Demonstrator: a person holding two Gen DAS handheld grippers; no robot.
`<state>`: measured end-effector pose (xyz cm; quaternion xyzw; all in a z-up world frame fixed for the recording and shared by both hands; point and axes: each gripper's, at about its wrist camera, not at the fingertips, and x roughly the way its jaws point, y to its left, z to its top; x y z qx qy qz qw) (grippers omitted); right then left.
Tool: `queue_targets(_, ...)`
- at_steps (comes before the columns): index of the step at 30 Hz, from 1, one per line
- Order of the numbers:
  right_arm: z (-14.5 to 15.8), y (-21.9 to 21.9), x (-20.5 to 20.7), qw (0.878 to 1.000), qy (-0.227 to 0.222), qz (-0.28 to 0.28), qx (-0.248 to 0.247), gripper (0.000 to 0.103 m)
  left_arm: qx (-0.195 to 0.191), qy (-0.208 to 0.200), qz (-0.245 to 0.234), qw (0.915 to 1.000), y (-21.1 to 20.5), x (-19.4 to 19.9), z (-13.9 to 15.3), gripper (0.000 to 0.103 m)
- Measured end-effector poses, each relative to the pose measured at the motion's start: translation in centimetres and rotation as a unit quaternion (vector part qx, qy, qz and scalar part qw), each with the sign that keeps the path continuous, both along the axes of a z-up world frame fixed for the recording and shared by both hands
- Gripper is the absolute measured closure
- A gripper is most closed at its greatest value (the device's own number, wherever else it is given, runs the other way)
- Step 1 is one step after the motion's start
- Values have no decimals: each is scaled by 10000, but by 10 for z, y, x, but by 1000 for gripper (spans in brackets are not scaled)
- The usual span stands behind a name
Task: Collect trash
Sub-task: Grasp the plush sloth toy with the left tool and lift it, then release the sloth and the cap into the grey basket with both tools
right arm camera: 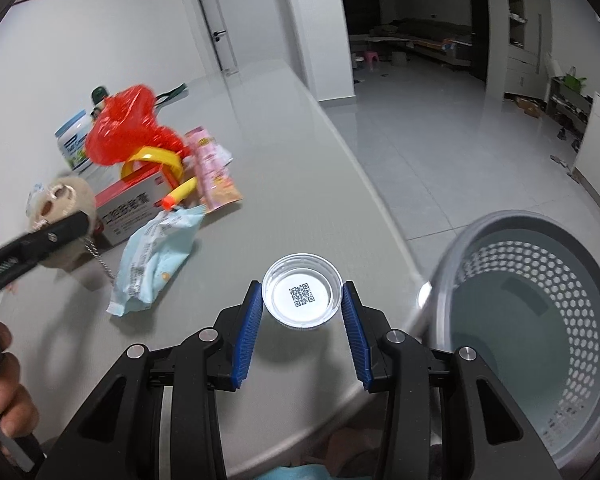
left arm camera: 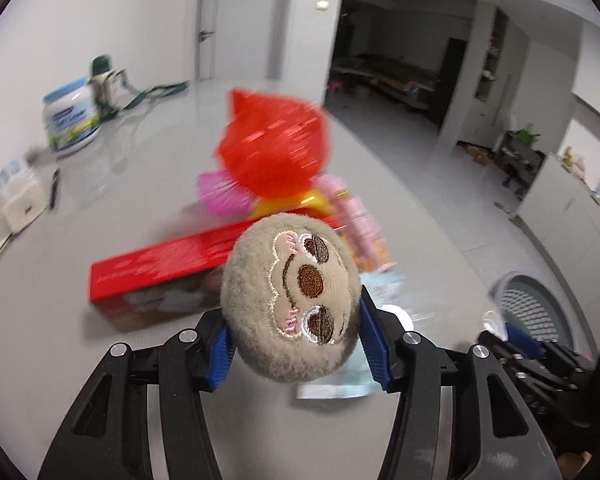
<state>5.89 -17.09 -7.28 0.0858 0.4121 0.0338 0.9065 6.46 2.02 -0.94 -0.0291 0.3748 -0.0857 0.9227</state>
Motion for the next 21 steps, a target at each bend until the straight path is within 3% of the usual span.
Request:
queue_targets(5, 13, -39, -16, 9990, -136, -418, -68, 64, -49, -206, -594, 9980, -49, -2, 17, 50)
queue_targets(10, 14, -86, -36, 9952, -139, -957, -117, 64, -95, -143, -1374, 9904, -113, -6, 14, 50)
queue_targets(21, -27, -173, -79, 9814, 392, -1876, -73, 64, 190, 416, -2607, 9643, -235, -9, -37, 50)
